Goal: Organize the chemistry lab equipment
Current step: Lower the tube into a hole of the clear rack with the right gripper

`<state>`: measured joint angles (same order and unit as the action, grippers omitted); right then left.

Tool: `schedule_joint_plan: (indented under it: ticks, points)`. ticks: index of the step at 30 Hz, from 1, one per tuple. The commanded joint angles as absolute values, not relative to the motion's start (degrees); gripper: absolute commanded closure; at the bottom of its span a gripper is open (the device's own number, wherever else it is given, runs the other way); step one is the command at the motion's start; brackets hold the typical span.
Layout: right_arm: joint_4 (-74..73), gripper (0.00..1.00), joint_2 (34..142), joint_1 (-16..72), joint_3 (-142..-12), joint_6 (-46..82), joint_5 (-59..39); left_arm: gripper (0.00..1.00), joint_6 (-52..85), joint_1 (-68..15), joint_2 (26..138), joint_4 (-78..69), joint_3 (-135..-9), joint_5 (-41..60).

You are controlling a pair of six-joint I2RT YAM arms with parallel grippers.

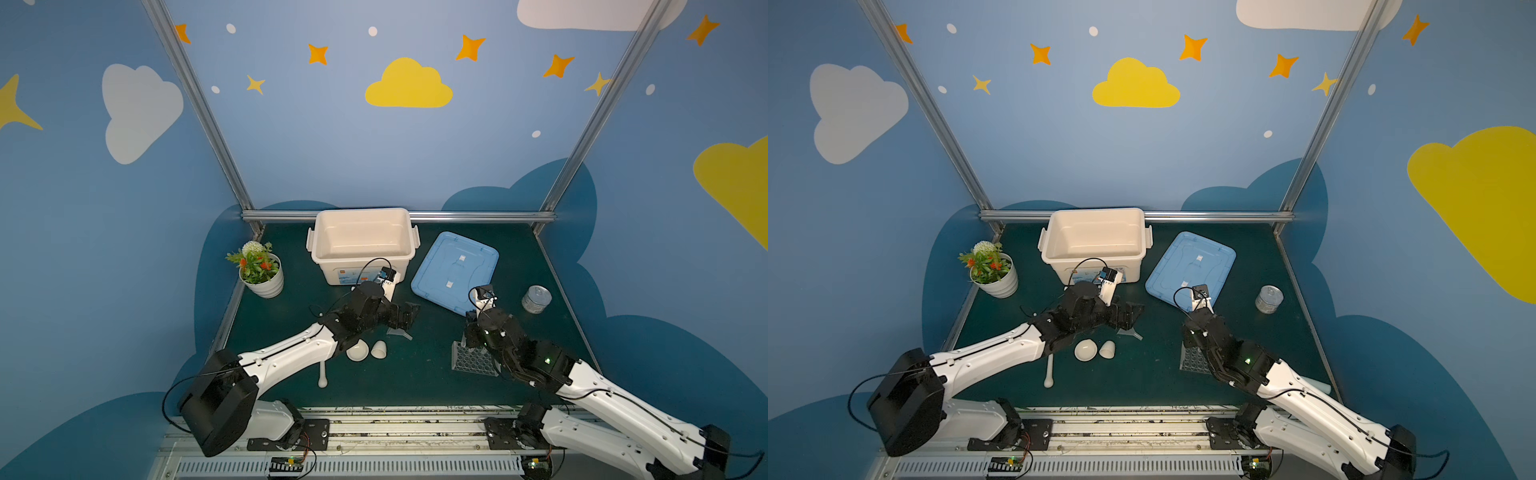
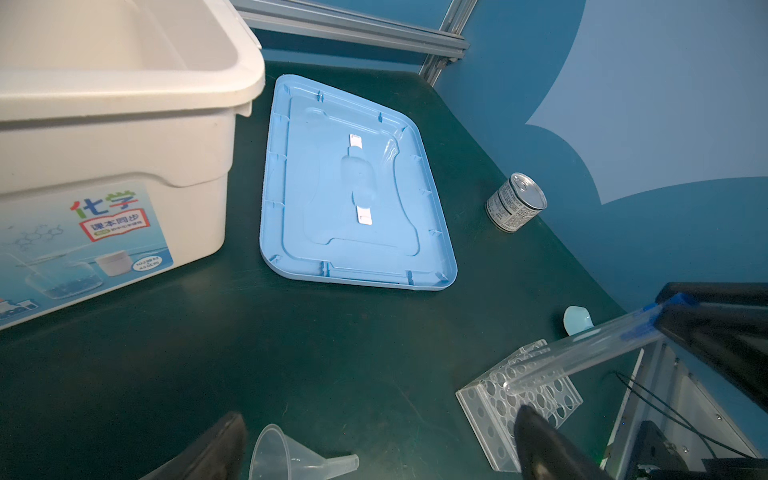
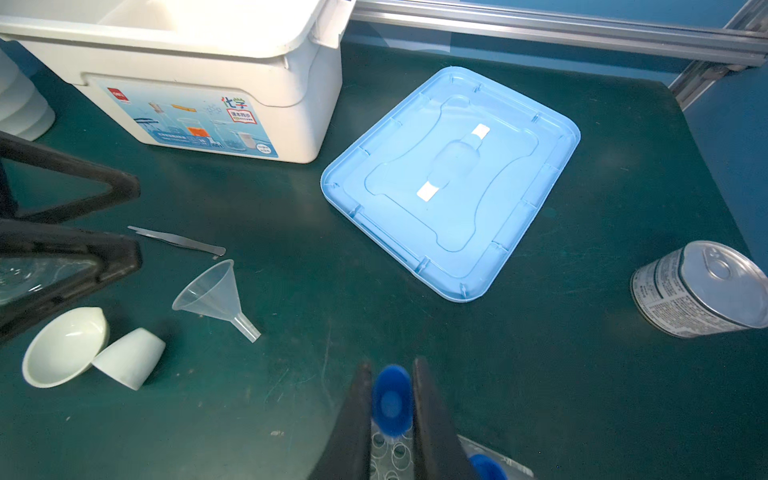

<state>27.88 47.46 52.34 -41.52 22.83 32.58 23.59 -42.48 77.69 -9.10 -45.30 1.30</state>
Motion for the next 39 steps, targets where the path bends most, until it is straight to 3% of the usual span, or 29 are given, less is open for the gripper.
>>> schedule_joint_plan:
  ticks: [1, 39]
  points:
    - [26.71, 0.98, 46.28, 52.74, -40.16, 24.27, 34.36, 0.0, 23.69, -42.28, 78.3, -9.91, -45.23, 1.49]
    - [25.29, 0.94, 46.93, 52.32, -36.54, 26.21, 31.78, 0.0, 24.42, -42.28, 78.05, -9.84, -44.9, 2.0]
